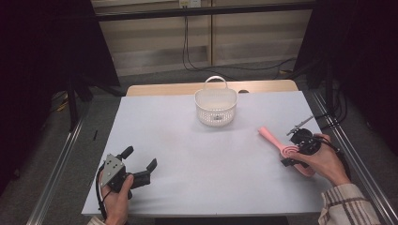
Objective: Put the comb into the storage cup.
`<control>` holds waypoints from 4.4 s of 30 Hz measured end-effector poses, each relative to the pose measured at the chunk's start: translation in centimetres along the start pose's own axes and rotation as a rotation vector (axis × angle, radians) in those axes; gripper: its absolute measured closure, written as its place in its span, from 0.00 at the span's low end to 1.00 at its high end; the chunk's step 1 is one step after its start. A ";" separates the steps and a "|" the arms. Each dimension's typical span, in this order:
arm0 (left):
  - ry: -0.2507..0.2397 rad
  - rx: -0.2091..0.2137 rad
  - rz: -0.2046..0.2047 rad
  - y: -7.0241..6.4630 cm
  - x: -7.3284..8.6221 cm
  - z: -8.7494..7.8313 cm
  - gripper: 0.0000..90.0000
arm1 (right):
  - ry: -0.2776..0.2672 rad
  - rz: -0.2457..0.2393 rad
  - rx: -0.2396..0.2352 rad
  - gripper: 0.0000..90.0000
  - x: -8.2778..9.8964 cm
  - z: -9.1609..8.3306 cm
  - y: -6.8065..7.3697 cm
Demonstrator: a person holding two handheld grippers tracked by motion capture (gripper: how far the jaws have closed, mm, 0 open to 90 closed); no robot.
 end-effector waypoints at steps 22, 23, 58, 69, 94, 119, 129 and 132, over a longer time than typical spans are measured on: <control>0.001 0.011 -0.003 -0.1 0.0 0.0 0.03 | 0.038 -0.010 0.017 0.19 -0.3 0.4 0.1; 0.001 0.011 -0.003 -0.1 0.0 0.0 0.03 | 0.039 -0.006 0.014 0.19 -0.3 0.4 0.2; 0.017 0.009 0.016 -0.2 0.0 0.0 0.03 | 0.113 -0.024 0.087 0.23 -0.9 0.8 0.7; 0.018 0.014 0.011 -0.2 0.0 0.1 0.03 | 0.114 -0.026 0.097 0.23 -0.9 0.7 0.8; 0.020 0.029 0.011 -0.5 0.0 0.1 0.03 | 0.095 -0.045 0.084 0.23 -0.7 -0.4 1.0; 0.021 0.027 0.014 -0.4 0.0 0.1 0.03 | 0.026 -0.044 0.065 0.23 -0.5 -2.2 0.7; 0.021 0.032 0.014 -0.5 0.0 0.1 0.03 | -0.014 -0.055 0.069 0.23 -0.7 -3.2 1.1; 0.023 0.032 0.017 -0.5 0.0 0.1 0.03 | -0.022 -0.061 0.056 0.23 -0.8 -3.4 1.4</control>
Point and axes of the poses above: each handheld gripper's, and its own axes: z roughly forward along the jaws, x roughly out of its underside, y roughly to its left, the point moved 2 cm from there along z, roughly forward along the jaws, and after that the axes turned 2 degrees about z, right-handed, at the moved point
